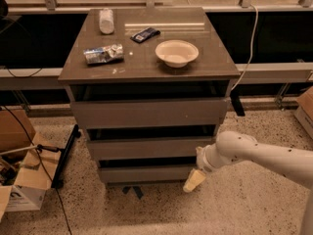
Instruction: Open bottom drawer
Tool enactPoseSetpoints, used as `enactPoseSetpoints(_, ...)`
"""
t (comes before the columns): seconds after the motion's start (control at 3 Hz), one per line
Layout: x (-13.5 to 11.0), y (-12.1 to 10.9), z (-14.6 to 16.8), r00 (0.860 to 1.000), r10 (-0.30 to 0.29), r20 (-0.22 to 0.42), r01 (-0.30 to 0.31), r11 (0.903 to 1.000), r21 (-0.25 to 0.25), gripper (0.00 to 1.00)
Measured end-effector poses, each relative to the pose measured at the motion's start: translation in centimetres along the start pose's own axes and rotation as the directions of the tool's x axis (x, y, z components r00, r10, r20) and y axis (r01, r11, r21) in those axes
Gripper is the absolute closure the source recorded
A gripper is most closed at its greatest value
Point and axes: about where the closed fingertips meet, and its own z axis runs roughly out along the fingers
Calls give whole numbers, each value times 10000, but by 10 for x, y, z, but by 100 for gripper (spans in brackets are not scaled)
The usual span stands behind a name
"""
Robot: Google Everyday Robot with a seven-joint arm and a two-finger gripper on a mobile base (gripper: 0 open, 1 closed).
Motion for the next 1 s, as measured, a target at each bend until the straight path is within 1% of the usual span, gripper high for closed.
enactPoseSetpoints(0.33, 21, 5, 48, 9996, 150, 244, -128, 9961, -870, 0)
enactPoseSetpoints(0.67, 25, 9, 58, 9995, 209, 245, -183, 9948, -999, 0)
enactPoseSetpoints(1.0, 34, 13, 70, 9994, 190, -288, -214, 9963, -827, 0)
